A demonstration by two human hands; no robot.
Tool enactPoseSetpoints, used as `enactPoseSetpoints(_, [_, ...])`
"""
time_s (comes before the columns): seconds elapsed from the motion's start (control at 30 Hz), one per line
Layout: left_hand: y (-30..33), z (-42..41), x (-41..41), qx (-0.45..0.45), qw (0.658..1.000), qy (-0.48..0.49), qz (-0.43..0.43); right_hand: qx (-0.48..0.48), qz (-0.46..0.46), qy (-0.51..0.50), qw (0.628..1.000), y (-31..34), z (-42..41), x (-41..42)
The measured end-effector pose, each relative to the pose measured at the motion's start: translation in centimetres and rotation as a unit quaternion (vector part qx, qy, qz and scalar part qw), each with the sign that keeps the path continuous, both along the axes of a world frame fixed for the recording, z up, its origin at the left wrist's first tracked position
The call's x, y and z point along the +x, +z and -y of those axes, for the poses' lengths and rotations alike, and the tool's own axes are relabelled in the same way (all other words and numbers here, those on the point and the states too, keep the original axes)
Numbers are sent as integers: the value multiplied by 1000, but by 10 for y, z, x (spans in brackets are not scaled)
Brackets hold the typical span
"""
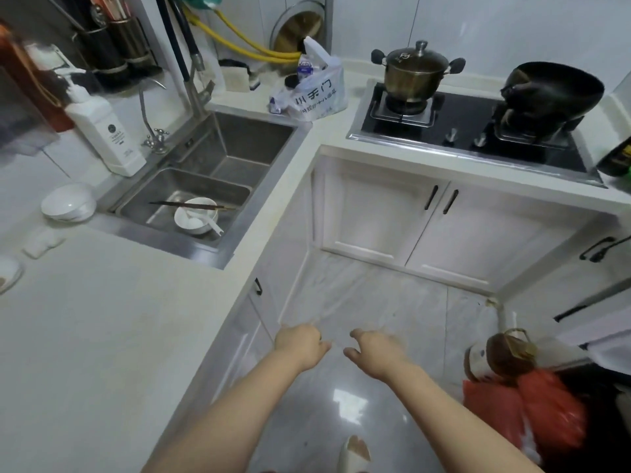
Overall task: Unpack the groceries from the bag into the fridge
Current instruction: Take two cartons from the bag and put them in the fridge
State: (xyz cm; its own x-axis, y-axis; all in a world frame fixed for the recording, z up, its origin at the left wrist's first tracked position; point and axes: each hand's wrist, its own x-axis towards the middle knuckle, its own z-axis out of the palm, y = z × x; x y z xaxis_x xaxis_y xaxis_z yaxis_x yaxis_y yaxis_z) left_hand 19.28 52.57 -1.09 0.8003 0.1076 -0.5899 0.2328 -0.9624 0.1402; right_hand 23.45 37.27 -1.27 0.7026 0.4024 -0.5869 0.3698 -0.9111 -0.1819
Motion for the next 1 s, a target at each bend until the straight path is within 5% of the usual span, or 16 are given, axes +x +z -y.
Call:
enactPoseSetpoints(0.37, [1,14,61,10,1000,18,-8,13,-3,-4,1000,-3,12,70])
enactPoseSetpoints(1.0, [8,-77,229,22,996,-77,28,3,34,-101,994,21,-75,207])
